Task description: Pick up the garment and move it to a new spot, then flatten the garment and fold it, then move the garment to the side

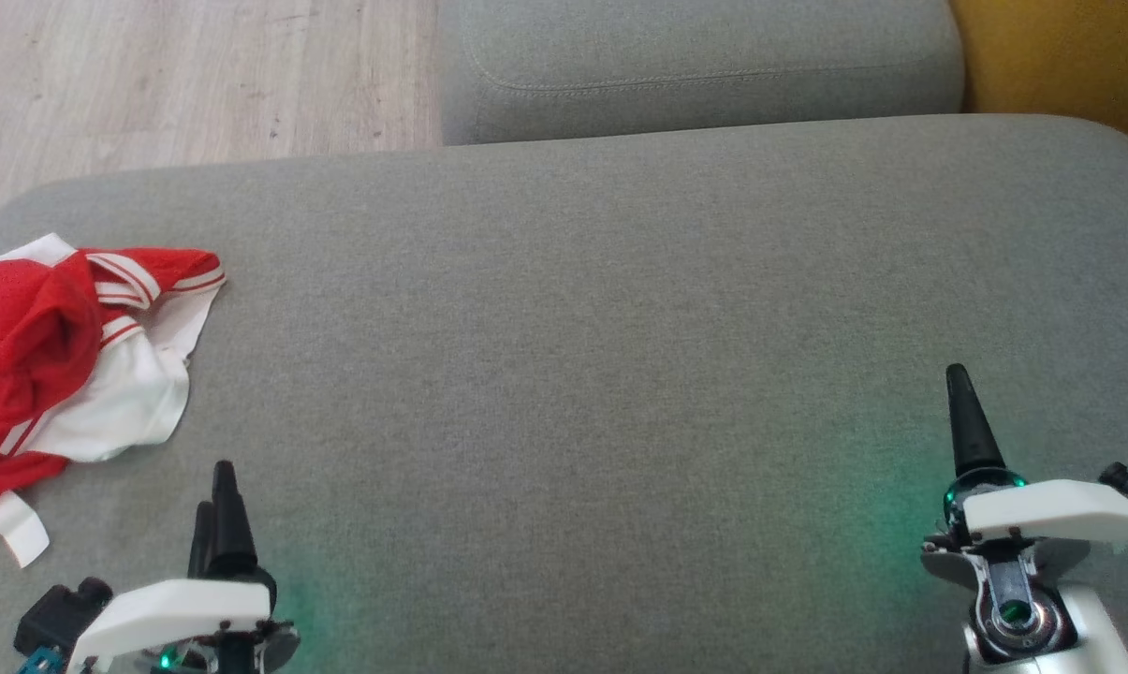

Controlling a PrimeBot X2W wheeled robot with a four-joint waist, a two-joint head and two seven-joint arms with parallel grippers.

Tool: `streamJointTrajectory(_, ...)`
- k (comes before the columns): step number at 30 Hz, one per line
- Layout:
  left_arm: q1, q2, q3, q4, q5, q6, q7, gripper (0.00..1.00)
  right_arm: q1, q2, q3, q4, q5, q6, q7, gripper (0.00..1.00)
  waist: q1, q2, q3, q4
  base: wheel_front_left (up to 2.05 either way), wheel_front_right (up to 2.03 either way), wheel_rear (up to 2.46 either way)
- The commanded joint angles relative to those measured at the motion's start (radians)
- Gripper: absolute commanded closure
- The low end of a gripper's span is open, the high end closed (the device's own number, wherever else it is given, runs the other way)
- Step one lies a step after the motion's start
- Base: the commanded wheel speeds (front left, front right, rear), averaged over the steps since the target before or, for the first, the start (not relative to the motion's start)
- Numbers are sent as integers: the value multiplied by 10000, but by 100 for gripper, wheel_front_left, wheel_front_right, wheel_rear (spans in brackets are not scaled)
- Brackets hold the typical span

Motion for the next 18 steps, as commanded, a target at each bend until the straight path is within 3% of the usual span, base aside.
streamJointTrajectory(1, -469, 169, 30, -353, 205, -20, -87, 0, -609, -179, 107, -261, -181, -2, -110, 0, 0, 0, 1, -3, 0, 0, 0)
streamJointTrajectory(18, -552, 260, -352, -361, 2605, 49, -591, 0, -901, -358, 759, 93, -2234, -3, -611, 0, -1, 0, 48, -123, 0, 0, 0)
